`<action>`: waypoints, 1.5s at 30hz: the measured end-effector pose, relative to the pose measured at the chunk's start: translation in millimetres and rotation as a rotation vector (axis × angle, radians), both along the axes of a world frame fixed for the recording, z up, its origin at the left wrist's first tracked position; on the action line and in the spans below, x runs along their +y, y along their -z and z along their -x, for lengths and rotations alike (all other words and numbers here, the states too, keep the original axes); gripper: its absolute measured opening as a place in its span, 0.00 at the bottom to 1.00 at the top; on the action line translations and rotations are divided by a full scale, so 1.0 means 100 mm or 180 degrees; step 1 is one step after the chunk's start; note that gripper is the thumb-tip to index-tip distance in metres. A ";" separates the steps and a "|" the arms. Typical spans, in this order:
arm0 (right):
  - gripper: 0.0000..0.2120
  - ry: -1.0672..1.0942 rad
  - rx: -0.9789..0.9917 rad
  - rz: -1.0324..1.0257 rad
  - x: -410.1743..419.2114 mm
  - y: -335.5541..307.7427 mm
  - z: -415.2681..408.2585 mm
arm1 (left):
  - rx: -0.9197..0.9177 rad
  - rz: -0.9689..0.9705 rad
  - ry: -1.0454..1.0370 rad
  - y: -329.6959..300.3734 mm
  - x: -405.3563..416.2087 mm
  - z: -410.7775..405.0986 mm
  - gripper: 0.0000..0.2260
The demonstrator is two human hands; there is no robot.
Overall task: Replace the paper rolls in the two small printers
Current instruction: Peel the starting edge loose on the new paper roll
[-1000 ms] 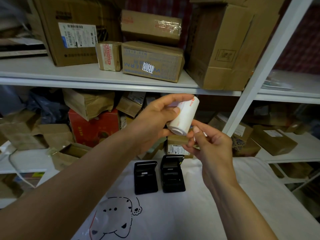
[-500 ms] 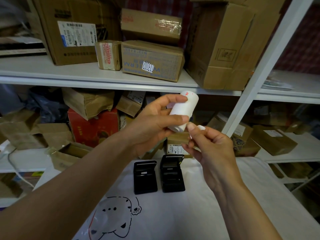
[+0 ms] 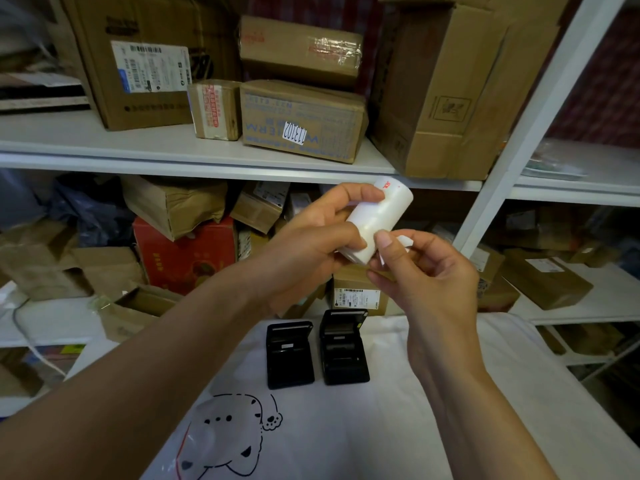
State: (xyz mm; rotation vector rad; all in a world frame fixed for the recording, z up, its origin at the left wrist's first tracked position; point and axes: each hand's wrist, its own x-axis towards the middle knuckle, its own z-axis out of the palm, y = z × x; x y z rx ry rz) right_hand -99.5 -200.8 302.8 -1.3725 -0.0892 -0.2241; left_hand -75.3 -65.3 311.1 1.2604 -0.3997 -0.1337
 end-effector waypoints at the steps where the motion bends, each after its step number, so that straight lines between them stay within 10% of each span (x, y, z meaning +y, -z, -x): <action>1: 0.07 -0.0011 0.0039 -0.0045 -0.01 0.00 -0.01 | -0.0053 -0.0105 -0.0004 0.00 0.01 0.00 0.20; 28: 0.06 -0.0240 0.0335 -0.0354 0.03 0.06 -0.13 | -0.0796 -0.0910 -0.0232 -0.07 0.13 -0.04 0.22; 45: 0.09 -0.0366 -0.0075 -0.0210 0.04 0.08 -0.12 | -0.0040 -0.0430 0.0005 -0.07 0.19 -0.02 0.22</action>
